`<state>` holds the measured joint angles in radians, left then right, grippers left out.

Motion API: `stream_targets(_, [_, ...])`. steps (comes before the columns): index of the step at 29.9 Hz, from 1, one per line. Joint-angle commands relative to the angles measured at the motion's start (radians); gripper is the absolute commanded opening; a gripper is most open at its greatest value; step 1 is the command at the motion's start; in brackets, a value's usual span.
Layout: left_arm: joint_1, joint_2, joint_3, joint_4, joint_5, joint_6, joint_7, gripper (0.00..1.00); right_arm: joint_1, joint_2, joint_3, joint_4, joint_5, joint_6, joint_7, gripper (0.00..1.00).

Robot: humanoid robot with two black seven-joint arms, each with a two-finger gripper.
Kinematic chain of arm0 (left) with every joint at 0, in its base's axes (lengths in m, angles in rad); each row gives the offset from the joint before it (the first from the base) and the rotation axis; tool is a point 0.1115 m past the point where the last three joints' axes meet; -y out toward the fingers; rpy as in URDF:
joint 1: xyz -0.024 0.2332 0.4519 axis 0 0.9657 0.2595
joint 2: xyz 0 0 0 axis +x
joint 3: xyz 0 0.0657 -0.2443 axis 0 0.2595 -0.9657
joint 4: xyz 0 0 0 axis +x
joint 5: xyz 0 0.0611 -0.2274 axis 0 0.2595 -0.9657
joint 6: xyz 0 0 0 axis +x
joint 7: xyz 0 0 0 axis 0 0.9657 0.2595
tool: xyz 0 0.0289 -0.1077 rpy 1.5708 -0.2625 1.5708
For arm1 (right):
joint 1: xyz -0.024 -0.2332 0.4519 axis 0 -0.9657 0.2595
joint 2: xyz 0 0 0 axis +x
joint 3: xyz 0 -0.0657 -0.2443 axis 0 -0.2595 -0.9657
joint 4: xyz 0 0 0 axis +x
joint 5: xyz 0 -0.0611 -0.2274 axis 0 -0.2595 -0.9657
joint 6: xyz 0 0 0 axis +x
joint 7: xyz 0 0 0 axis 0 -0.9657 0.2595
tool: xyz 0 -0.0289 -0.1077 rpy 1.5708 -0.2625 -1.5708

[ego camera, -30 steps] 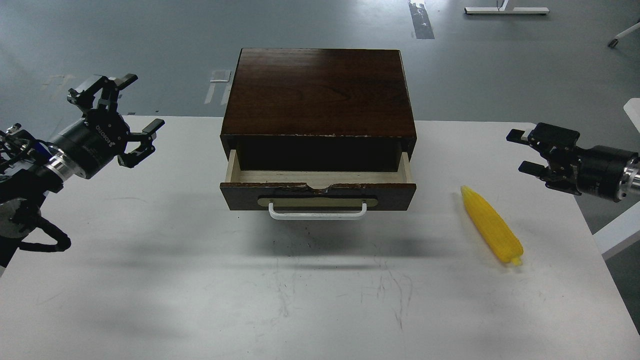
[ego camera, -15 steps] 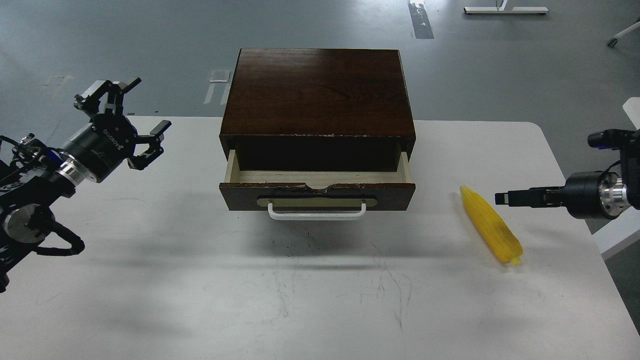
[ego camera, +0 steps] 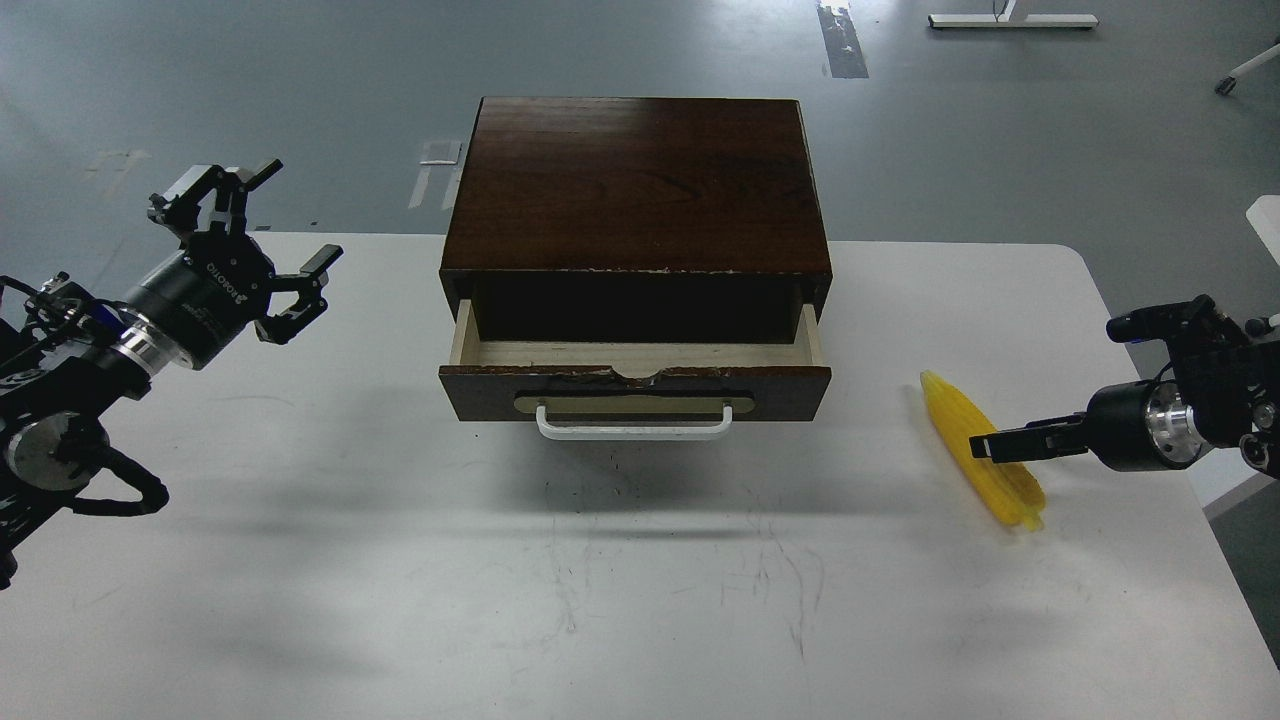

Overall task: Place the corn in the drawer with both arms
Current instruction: 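Reach the right gripper to the yellow corn cob and grasp it, then lift the corn and carry it over the open drawer with the right gripper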

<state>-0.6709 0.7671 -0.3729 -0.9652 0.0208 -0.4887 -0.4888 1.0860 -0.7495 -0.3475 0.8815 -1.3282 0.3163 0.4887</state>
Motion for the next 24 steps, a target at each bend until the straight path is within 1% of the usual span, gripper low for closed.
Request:
stream_targets(1, [0.001,0.000,0.000,-0.003,0.001,0.000,0.000,0.98,-0.012,0.027,-0.014,-0.019,0.001,-0.026,0.000,0.87])
stream_targets(2, [0.001,0.001,0.000,-0.003,0.001,0.000,0.000,0.98,-0.014,0.035,-0.024,-0.024,0.001,-0.026,0.000,0.81])
stream_targets(3, [0.001,0.003,0.000,-0.003,0.001,0.000,0.000,0.98,-0.012,0.039,-0.025,-0.024,0.001,-0.026,0.000,0.78])
stream_targets(5, [0.001,0.005,0.000,-0.003,0.001,0.000,0.000,0.98,-0.012,0.042,-0.031,-0.024,0.003,-0.026,0.000,0.65])
stream_targets(6, [0.001,0.005,0.000,-0.003,0.001,0.000,0.000,0.98,-0.012,0.042,-0.031,-0.024,0.003,-0.026,0.000,0.65])
stream_targets(8, [0.001,0.006,0.000,-0.003,0.001,0.000,0.000,0.98,-0.012,0.041,-0.034,-0.019,0.003,-0.026,0.000,0.51])
stream_targets(9, [0.001,0.006,-0.001,-0.003,0.001,0.000,0.000,0.98,-0.014,0.039,-0.036,-0.019,0.003,-0.026,0.000,0.46])
stream_targets(10, [0.001,0.006,0.000,-0.003,0.002,0.000,0.000,0.98,-0.014,0.036,-0.041,-0.018,0.003,-0.026,0.000,0.35])
stream_targets(13, [0.001,0.006,-0.001,-0.003,0.002,0.000,0.000,0.98,-0.003,0.032,-0.053,-0.013,0.003,-0.026,0.000,0.18])
stream_targets(15, [0.001,0.008,-0.001,-0.003,0.002,0.000,0.000,0.98,0.014,0.022,-0.053,-0.009,0.007,-0.026,0.000,0.16])
stream_targets(20, [-0.001,0.012,-0.003,-0.003,0.004,0.000,0.000,0.98,0.149,-0.039,-0.053,0.080,0.004,-0.026,0.000,0.16])
stream_targets(22, [-0.001,0.012,-0.015,-0.003,0.004,0.000,0.000,0.98,0.285,-0.065,-0.057,0.118,0.003,-0.023,0.000,0.16])
stream_targets(23, [-0.001,0.012,-0.015,-0.003,0.004,0.000,0.000,0.98,0.319,-0.067,-0.061,0.123,0.003,-0.022,0.000,0.16])
stream_targets(24, [-0.001,0.012,-0.015,-0.003,0.004,0.000,0.000,0.98,0.392,-0.060,-0.071,0.126,0.003,-0.019,0.000,0.16])
